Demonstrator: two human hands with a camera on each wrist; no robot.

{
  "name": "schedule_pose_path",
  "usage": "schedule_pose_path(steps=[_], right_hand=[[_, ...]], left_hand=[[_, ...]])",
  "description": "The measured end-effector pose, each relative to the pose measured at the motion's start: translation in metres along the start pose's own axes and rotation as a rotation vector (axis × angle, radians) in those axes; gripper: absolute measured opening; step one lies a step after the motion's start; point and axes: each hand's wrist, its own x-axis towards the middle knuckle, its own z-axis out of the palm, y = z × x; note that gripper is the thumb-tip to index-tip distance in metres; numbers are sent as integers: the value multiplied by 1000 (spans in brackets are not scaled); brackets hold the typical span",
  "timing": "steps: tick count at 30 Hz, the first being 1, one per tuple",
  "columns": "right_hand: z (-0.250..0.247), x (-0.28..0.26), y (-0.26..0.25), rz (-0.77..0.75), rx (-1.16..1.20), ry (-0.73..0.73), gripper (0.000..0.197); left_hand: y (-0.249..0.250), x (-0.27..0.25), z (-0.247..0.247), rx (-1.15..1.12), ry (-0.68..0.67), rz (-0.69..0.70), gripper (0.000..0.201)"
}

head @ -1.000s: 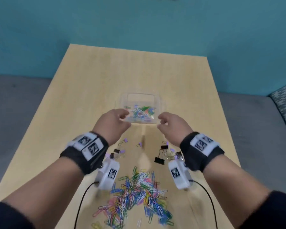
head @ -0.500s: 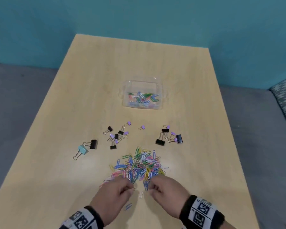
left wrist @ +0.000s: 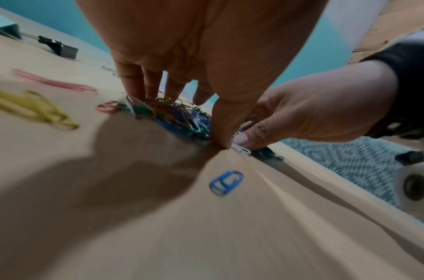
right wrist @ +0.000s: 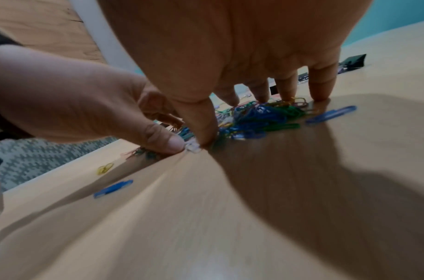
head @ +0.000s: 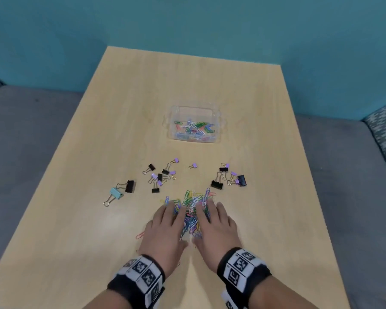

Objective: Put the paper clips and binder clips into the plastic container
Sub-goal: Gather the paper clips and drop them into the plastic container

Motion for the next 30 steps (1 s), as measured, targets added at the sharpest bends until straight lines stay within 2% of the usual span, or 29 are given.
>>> schedule_pose_path(steps=[6, 11, 15, 20, 24, 26, 30], right_hand=[[-11, 19, -5, -49, -122, 28, 63], [-23, 19, -6, -95, -87, -12, 53], [-25, 18, -6, -87, -73, -45, 51], [-29, 17, -3, -82, -37, -86, 47], [-38, 18, -2, -68, 6, -131, 45], [-42, 19, 0, -67, 47, -149, 37], [-44, 27, 7, -12, 189, -163, 25]], left_hand=[[-1, 28, -9, -10, -3, 35, 61], [-7, 34, -10, 38, -31, 64, 38], [-7, 32, -14, 36, -4, 74, 34], [-4, 31, -16, -68, -40, 36, 27], [0, 31, -24, -189, -82, 1, 9], [1, 30, -29, -260, -95, -35, 4], [-1, 31, -39, -383, -131, -98, 16]])
